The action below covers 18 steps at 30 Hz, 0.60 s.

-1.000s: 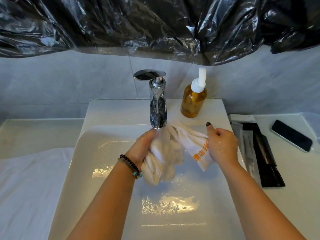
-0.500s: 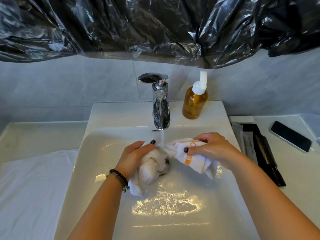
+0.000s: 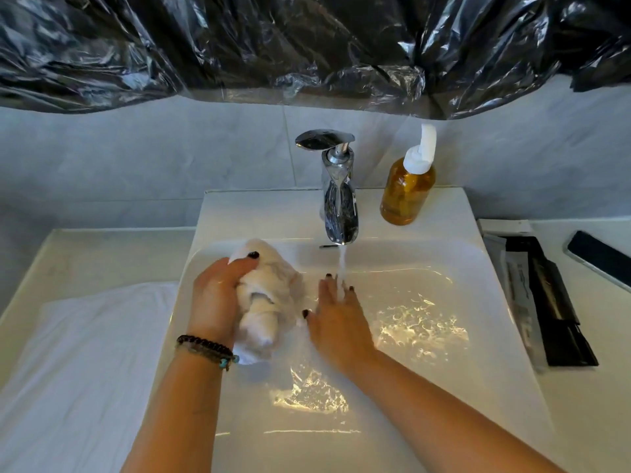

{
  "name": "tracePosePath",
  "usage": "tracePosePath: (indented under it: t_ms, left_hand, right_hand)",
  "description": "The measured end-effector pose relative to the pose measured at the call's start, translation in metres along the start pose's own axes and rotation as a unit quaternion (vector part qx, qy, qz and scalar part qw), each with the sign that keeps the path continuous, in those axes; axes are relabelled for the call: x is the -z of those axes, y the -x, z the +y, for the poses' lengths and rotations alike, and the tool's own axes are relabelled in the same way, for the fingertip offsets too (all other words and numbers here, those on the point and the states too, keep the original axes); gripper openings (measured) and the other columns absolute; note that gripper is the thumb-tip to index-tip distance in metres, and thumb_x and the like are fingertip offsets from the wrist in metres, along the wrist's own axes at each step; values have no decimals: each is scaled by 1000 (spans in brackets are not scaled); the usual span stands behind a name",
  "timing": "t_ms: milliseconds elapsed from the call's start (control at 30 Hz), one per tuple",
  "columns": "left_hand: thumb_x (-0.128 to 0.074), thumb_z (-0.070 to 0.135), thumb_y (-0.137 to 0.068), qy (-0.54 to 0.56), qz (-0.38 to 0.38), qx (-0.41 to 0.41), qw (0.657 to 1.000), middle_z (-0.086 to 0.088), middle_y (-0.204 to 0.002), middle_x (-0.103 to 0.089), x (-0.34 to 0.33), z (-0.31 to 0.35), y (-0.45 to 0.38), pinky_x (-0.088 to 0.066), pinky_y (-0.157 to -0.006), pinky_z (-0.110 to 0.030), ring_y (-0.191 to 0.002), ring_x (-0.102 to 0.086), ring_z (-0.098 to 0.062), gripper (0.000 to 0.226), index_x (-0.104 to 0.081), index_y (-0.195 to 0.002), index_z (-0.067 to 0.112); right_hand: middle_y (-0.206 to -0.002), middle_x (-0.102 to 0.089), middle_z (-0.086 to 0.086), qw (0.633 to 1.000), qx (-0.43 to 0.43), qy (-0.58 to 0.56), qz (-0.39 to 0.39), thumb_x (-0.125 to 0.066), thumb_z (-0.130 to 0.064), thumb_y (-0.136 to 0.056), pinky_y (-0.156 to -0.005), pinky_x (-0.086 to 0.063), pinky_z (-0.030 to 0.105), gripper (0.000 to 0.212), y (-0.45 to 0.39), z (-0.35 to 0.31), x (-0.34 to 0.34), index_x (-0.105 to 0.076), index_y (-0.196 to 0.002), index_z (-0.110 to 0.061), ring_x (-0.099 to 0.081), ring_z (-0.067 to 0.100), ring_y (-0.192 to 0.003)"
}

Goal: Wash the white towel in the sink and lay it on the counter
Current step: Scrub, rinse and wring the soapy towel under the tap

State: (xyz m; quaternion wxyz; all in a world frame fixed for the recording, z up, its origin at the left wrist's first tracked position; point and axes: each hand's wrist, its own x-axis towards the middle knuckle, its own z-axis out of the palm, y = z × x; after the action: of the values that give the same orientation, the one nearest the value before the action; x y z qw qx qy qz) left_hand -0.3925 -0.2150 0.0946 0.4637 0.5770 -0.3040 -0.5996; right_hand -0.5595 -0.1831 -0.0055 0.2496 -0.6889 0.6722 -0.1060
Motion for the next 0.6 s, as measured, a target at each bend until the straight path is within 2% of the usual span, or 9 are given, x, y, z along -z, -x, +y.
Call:
tracePosePath:
  t_ms: [33, 67, 167, 200, 300, 367, 433, 533, 600]
  left_hand:
    - [-76, 40, -63, -52, 28, -35, 998, -12, -78, -51, 3, 3, 1, -40, -68, -37, -71, -50, -23, 44, -60, -80, 3]
    - [-72, 36, -64, -73, 50, -60, 994, -10, -73, -49, 4, 6, 1, -39, -66, -37, -68, -49, -22, 36, -58, -76, 5]
    - [-68, 31, -69, -106, 63, -81, 989, -10, -70, -49, 8, 12, 1, -41, -65, -38, -67, -50, -22, 25, -55, -67, 10]
    - [-69, 31, -69, -110, 65, -82, 988, -11, -71, -50, 11, 12, -1, -42, -66, -38, -68, -51, -23, 26, -57, -69, 8]
    - [-70, 33, -67, -104, 76, -60, 990, -11, -75, -51, 14, 7, -5, -44, -70, -41, -72, -52, -24, 40, -58, -79, -3]
    - [-71, 31, -69, -89, 74, -45, 992, -10, -74, -51, 11, 2, -5, -43, -71, -40, -71, -52, -23, 31, -59, -76, 4]
    - [-72, 28, -74, -82, 71, -28, 994, -10, -75, -53, 8, -4, -7, -43, -71, -38, -72, -53, -23, 26, -60, -81, 6]
    - [-72, 39, -67, -90, 59, -18, 994, -12, -80, -58, -1, -7, -7, -47, -74, -41, -75, -58, -24, 55, -59, -92, -9]
    - [-72, 34, -75, -113, 57, -23, 992, -15, -81, -61, -9, -11, -8, -49, -76, -43, -77, -59, -26, 48, -61, -95, -9]
  right_hand:
    - [-161, -14, 17, 998, 31, 42, -23, -28, -51, -98, -121, -4, 42, 73, 3, -6, -17, -18, -153, -3, -9, 32, -149]
    - [-162, -8, 16, 995, 59, 66, -36, -24, -58, -96, -120, 4, 45, 81, 5, -11, -32, -13, -154, -2, -3, 32, -150]
    - [-160, -13, 20, 983, 144, 99, -56, -28, -66, -92, -119, -7, 49, 90, 18, -24, -57, -19, -152, 1, -9, 32, -149]
    - [-161, -7, 19, 974, 180, 110, -80, -28, -66, -93, -121, -7, 49, 90, 24, -24, -60, -13, -153, -1, -2, 30, -150]
    - [-162, 14, 10, 936, 294, 139, -137, -24, -58, -98, -121, 6, 43, 82, 49, 0, -52, 7, -154, -8, 21, 22, -147]
    - [-162, 9, 8, 908, 357, 177, -129, -18, -55, -100, -119, 6, 39, 75, 66, 32, -37, 4, -155, -9, 14, 20, -149]
    - [-163, 1, 10, 909, 349, 190, -125, -14, -54, -101, -118, -1, 38, 73, 72, 72, -18, 1, -155, -9, 3, 23, -151]
    - [-163, -1, 13, 949, 252, 171, -81, -17, -55, -100, -120, -4, 42, 75, 54, 116, 11, 3, -155, -7, 3, 25, -151]
    - [-163, -1, 13, 966, 185, 177, -45, -15, -53, -101, -120, -2, 41, 73, 33, 126, 24, 1, -155, -7, 3, 25, -151]
